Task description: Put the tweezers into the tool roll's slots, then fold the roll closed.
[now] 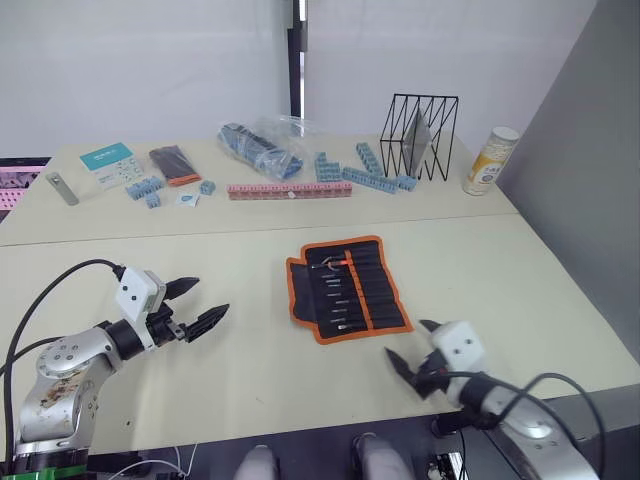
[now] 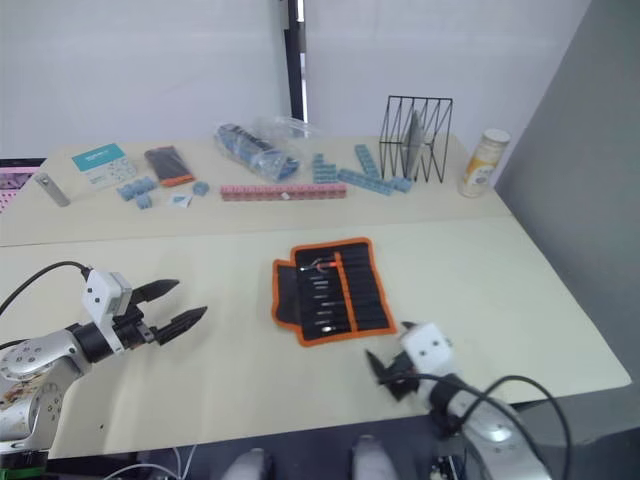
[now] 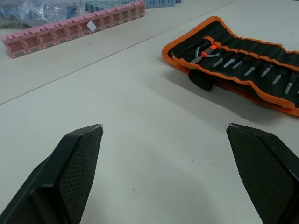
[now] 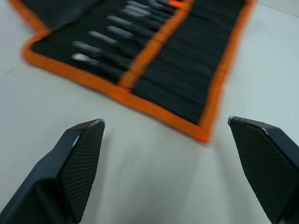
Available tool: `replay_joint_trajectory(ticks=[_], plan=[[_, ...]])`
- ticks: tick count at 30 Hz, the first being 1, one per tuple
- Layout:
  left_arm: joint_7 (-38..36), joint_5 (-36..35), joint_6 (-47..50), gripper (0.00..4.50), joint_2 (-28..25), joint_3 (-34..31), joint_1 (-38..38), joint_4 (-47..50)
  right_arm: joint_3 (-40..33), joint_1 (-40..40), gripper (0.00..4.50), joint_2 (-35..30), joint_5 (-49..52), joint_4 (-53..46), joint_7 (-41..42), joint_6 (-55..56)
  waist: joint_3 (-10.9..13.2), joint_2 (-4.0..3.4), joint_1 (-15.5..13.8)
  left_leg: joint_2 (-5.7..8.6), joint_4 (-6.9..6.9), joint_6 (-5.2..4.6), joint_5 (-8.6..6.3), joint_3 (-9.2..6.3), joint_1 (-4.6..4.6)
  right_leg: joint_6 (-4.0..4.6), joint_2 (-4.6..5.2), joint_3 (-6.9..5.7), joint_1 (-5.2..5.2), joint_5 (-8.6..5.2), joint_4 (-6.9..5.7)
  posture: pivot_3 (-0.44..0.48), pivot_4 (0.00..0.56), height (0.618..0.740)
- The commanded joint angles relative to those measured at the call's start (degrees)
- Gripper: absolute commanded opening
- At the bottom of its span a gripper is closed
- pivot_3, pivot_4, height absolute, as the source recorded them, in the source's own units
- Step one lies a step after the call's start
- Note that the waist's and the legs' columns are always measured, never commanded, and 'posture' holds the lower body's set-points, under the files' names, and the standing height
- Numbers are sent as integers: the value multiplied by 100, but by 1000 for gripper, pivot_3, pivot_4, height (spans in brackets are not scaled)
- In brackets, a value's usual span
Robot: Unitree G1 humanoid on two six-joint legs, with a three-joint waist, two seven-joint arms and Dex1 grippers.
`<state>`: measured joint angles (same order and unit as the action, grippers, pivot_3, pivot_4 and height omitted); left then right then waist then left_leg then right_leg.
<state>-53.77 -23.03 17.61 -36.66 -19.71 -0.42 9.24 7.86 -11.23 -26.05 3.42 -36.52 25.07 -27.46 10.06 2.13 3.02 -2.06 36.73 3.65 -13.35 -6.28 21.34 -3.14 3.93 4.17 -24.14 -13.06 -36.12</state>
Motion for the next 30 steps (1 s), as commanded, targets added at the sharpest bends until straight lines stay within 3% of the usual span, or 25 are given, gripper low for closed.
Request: replay_joint_trajectory(ticks=[1,5,9,20,23,30], plan=[[-173,-124,-119,4500,-149,23,-98,160,994,638,4485,214,-709,-108,-221,21,1,-1,-9,-1,0,0,0,1,1,5,-1,0,-2,-1,0,0,150,737],[-325,-89,-223,4500,-257,122,-105,110,1989,1291,4485,349,-1724,419,-442,281,1,1,-70,-9,0,0,2,0,-2,11,-12,0,-1,-4,0,0,150,737],[-444,-118,-298,4500,-298,237,-58,136,2407,1919,4485,724,-2292,1067,-730,490,1,2,-70,-4,1,2,3,0,3,5,-7,0,-2,1,5,0,150,737],[-628,-356,-521,4500,-302,241,37,99,2405,2805,4485,1500,-2979,2582,-1241,490,1,1,-50,-43,-3,0,2,-1,-2,7,-50,-1,-8,27,-1,0,150,737],[-600,-357,-548,4500,-298,252,65,60,2468,2778,3658,1501,-2988,2480,-1188,700,2,0,-49,-45,-2,1,3,-1,-5,23,-51,-1,-7,20,-2,0,150,737],[-531,-297,-551,4500,-289,350,140,24,2550,2607,1232,1509,-3066,2376,-995,786,2,0,-41,-47,-5,0,2,-1,-4,16,-53,-1,-11,24,-3,0,150,737]])
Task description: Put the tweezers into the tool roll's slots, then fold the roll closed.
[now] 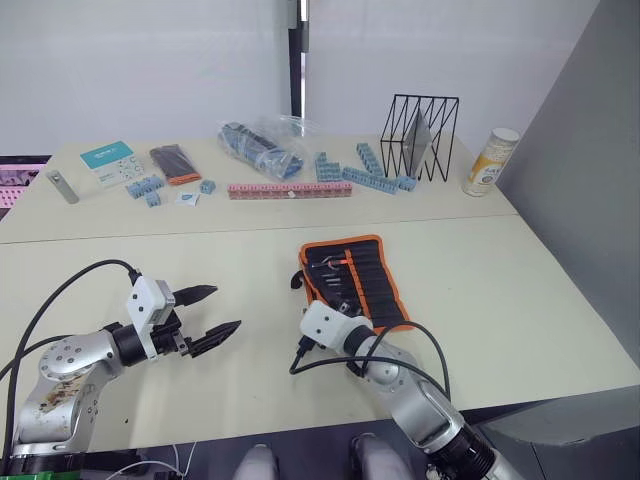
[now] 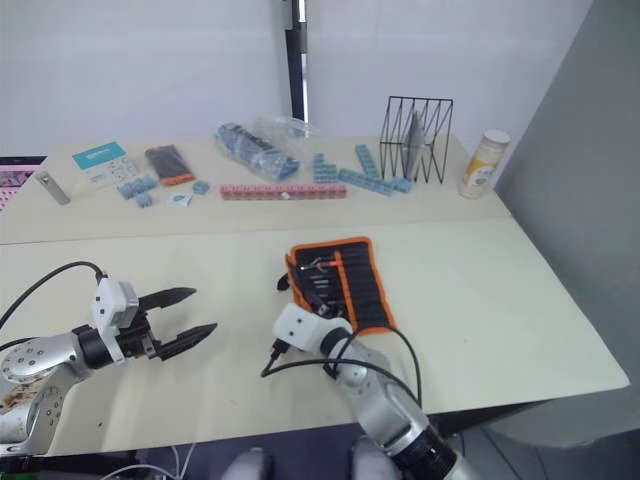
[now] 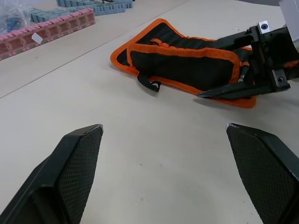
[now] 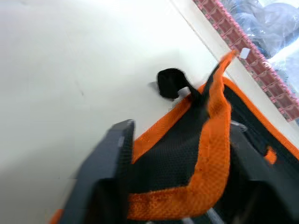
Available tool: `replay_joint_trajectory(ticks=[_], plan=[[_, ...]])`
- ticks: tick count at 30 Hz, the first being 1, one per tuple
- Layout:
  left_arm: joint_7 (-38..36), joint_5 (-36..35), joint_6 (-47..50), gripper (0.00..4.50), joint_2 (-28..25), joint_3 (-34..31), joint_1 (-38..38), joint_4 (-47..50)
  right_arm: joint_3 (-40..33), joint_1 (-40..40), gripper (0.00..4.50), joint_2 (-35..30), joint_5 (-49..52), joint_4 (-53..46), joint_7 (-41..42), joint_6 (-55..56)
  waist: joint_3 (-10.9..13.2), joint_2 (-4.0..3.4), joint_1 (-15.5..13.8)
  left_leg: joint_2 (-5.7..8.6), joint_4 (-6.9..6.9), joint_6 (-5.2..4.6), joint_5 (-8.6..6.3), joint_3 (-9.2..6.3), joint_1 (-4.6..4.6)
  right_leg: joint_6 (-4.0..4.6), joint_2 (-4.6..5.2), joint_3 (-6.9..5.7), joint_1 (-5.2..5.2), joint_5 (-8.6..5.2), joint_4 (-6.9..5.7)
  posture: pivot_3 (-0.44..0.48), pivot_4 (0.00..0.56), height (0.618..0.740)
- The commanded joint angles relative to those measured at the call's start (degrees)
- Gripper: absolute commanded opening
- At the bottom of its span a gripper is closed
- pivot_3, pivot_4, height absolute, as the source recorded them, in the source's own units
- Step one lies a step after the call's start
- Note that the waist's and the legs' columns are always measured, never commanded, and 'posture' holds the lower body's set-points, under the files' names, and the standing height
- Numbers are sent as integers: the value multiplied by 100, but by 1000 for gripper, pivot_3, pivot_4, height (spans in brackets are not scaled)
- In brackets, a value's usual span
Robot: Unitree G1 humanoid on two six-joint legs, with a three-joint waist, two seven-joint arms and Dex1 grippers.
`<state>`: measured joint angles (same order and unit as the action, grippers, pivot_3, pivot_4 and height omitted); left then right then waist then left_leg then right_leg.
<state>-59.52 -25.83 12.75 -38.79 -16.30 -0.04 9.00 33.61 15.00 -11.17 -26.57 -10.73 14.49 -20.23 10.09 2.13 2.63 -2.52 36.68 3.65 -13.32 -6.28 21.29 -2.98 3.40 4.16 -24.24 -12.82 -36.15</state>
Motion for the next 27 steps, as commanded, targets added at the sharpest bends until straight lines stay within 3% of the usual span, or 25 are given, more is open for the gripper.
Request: replay_joint_trajectory(ticks=[1,3,4,10,15,23,27], plan=[[59,-12,-57,4500,-77,21,124,44,-49,-18,893,35,-60,-190,92,29,0,0,-2,0,0,0,0,0,0,0,0,0,0,0,0,0,150,737],[88,-9,-46,4500,-83,36,163,32,-85,-13,180,60,-32,-166,147,7,0,0,-3,0,0,0,0,0,1,0,0,0,0,0,1,0,150,737],[100,-4,-49,4500,-87,41,172,29,-103,-15,39,78,-5,-156,177,-8,0,0,-3,0,0,0,0,0,1,1,0,0,0,0,1,0,150,737],[157,14,-66,4500,-97,49,214,15,-268,-56,39,182,240,-215,360,3,0,0,3,-1,0,0,0,0,0,0,0,0,0,0,1,0,150,737],[106,32,-105,4500,-118,101,145,69,-206,-197,39,-133,629,-580,906,612,1,-1,-2,0,0,0,0,0,2,0,0,0,0,0,3,0,150,737],[-511,110,-297,4500,-344,551,296,-13,-577,-667,39,-1945,2039,-773,2770,2799,4,-1,0,-1,-5,-2,-2,1,1,12,0,0,4,-8,8,0,150,737],[-1183,202,-686,4500,-540,943,722,-297,-637,-636,39,-2464,2311,-579,3372,3415,6,1,-5,-2,-4,-2,-1,1,-2,23,-3,0,4,-14,5,0,150,737]])
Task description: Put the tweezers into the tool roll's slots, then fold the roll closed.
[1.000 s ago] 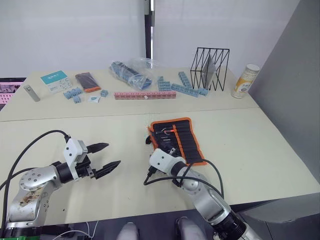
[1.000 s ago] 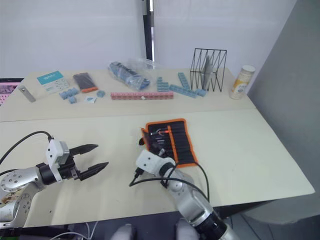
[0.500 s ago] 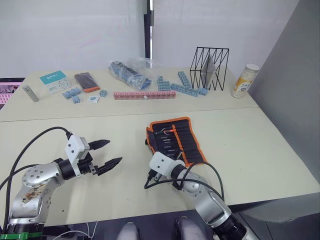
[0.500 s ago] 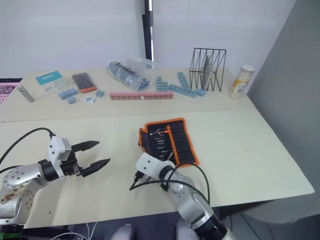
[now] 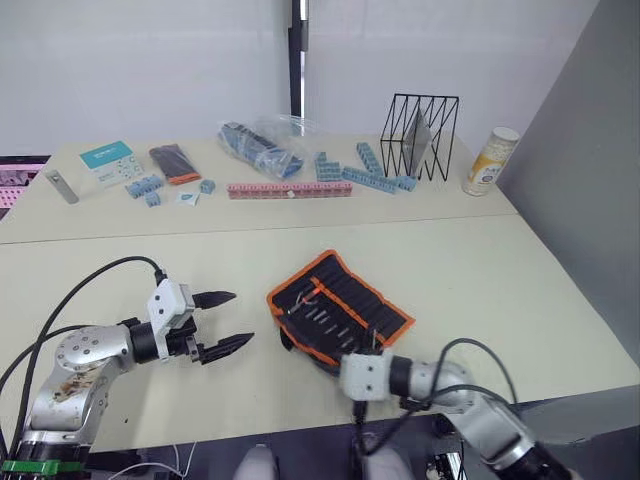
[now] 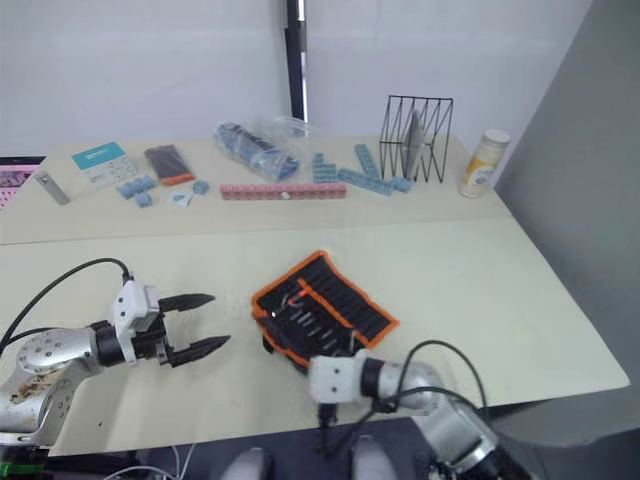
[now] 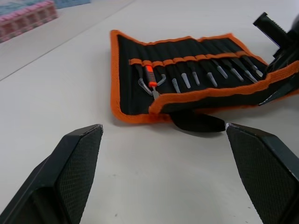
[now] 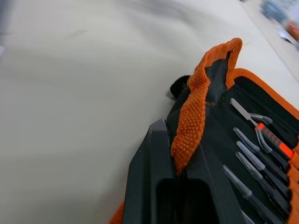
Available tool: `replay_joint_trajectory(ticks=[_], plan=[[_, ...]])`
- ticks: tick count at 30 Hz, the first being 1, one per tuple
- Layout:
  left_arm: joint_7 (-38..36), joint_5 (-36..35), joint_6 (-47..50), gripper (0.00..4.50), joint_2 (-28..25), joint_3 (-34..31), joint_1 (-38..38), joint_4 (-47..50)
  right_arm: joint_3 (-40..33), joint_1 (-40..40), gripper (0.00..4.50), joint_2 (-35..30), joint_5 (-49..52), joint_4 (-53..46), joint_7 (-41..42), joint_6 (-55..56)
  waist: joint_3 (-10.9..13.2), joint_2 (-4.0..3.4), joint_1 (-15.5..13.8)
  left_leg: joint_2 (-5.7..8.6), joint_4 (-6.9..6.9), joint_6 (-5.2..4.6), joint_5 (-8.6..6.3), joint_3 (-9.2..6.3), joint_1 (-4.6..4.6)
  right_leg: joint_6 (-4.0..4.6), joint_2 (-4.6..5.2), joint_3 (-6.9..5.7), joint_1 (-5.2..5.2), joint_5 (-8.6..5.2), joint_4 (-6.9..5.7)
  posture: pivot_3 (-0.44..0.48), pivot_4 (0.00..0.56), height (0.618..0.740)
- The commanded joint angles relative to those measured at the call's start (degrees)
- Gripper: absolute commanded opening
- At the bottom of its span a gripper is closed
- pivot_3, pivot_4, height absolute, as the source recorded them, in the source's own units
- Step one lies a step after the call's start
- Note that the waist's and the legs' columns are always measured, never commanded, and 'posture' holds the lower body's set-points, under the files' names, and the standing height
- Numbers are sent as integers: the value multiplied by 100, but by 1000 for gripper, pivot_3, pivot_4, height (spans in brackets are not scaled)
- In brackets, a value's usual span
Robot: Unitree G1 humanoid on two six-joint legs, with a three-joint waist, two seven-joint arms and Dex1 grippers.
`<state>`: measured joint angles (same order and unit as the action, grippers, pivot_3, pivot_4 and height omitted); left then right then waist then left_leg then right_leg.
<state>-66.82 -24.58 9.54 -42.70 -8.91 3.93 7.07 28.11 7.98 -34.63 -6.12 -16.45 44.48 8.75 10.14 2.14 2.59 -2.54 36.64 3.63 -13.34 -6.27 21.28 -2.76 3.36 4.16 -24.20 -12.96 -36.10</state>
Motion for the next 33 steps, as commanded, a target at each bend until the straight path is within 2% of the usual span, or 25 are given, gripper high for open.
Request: replay_joint_trajectory(ticks=[1,5,8,14,17,28,33], plan=[[-654,132,-465,4500,-201,359,494,-215,-110,100,39,-162,306,57,450,606,0,0,-3,0,0,0,0,0,-1,7,-1,0,0,-4,0,0,150,737],[-1477,296,-977,4500,-272,888,1048,-721,-190,241,39,-205,299,345,624,865,0,0,-1,2,2,0,1,0,-1,5,-1,2,4,-3,1,0,150,737],[-1889,543,-1493,4500,-115,1276,1606,-1345,-254,330,39,-153,305,486,646,895,0,-1,-3,1,2,-1,1,1,0,-20,-2,2,2,13,-1,0,150,737],[-2222,944,-2361,4500,426,1754,2669,-2579,-341,310,39,-78,231,462,602,831,1,-1,-31,5,7,-2,1,0,8,-25,-2,4,4,16,2,0,150,737],[-2412,894,-2403,3664,545,1862,2799,-2682,-411,183,0,-90,184,366,538,769,1,-1,-24,5,7,-2,0,0,10,-26,-3,4,2,16,1,0,150,737],[-2568,707,-2421,38,229,1979,2583,-2525,-504,211,0,21,-228,397,309,429,1,-2,-7,4,10,-14,-5,0,4,-25,-5,8,5,15,-6,0,150,737],[-2460,723,-2330,38,151,1821,2232,-2231,-584,365,0,231,-447,530,71,204,2,-3,-3,3,10,-14,-4,0,4,-25,-6,7,1,15,-11,0,150,737]])
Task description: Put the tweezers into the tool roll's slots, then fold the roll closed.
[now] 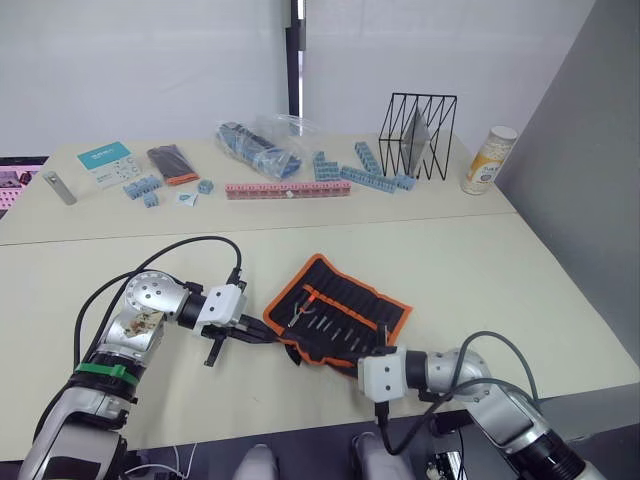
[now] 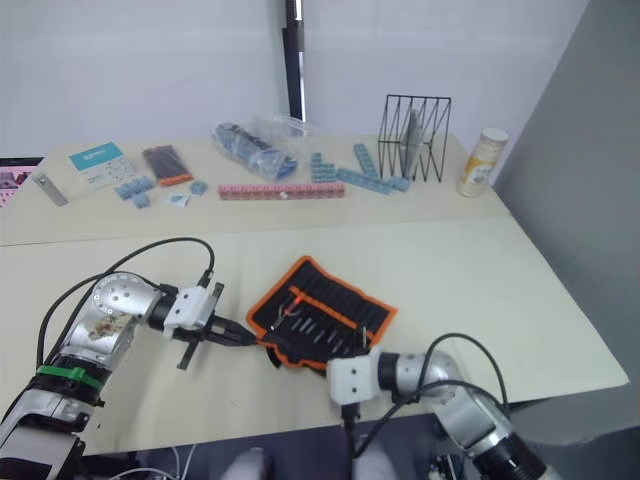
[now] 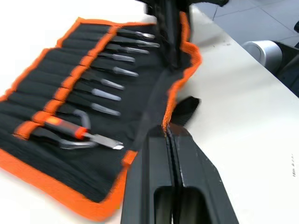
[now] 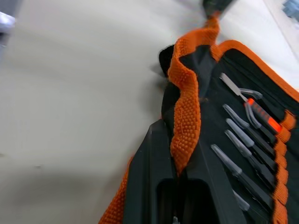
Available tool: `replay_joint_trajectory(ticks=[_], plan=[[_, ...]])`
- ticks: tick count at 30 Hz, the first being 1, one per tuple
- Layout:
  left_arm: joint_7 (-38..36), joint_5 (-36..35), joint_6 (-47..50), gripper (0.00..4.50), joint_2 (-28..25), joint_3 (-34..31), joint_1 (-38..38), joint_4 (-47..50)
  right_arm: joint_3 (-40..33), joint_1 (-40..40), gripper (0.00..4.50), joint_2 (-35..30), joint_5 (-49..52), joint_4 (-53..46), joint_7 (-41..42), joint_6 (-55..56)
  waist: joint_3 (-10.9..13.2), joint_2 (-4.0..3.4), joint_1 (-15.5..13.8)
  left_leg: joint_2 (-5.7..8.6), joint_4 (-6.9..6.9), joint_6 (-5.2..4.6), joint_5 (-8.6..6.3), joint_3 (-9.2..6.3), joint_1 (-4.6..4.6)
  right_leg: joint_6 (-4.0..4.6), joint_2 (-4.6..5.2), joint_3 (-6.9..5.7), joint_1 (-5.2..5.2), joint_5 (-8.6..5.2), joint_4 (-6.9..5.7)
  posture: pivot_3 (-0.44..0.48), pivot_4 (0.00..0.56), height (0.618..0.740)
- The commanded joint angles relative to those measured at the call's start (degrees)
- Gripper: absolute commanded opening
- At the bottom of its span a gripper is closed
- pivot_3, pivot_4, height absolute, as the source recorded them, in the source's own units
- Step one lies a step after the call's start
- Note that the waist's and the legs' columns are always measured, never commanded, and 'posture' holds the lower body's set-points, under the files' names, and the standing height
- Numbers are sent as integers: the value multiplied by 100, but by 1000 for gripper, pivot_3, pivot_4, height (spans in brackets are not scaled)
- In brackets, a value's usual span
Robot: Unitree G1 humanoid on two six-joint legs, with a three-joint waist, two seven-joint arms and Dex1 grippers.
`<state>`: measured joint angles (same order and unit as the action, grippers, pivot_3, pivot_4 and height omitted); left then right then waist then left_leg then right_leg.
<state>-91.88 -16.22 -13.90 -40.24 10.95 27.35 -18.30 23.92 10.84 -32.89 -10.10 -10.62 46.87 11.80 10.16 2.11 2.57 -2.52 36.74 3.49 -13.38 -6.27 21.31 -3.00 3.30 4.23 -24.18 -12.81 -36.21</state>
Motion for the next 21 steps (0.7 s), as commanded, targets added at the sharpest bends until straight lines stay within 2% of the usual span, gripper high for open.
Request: replay_joint_trajectory(ticks=[1,4,5,7,9,11,16,21], plan=[[79,-130,47,38,-127,-201,-200,393,-164,96,0,87,-53,-46,-175,-132,0,0,-2,0,0,0,0,0,-1,0,0,0,0,0,0,0,150,737],[214,-177,193,38,-222,-320,-488,680,-106,156,0,107,-120,-34,-167,-21,7,-8,19,0,-2,0,0,-1,3,0,1,-1,1,-1,0,0,150,737],[266,-192,249,38,-250,-358,-579,772,-89,174,0,115,-140,-17,-163,28,13,-20,104,18,-10,-1,1,-34,28,-2,18,-28,21,-4,1,0,150,737],[358,-218,355,38,-303,-423,-744,950,-85,202,0,155,-140,25,-178,58,31,-38,187,149,-36,-51,50,-241,1,-26,113,-155,100,-73,-22,0,150,737],[475,-261,485,38,-372,-500,-947,1174,-144,237,0,258,-15,61,-193,-75,53,-68,232,259,-84,-43,105,-398,-5,-39,157,-195,142,-162,-91,0,150,737],[627,-288,608,38,-452,-599,-1198,1406,-135,322,0,229,-190,151,-233,12,71,-102,210,336,-194,-87,183,-526,-22,-38,213,-266,189,-212,-103,0,150,737],[1044,-239,813,38,-579,-782,-1753,1813,-148,455,0,98,-411,512,-311,346,74,-115,73,306,-200,-92,201,-471,12,-20,192,-226,119,-213,-136,0,150,737],[1576,-150,942,38,-529,-911,-1971,1805,-226,519,0,32,-264,616,-203,414,75,-113,38,310,-190,-91,201,-421,9,-24,196,-178,112,-206,-133,0,150,737]])
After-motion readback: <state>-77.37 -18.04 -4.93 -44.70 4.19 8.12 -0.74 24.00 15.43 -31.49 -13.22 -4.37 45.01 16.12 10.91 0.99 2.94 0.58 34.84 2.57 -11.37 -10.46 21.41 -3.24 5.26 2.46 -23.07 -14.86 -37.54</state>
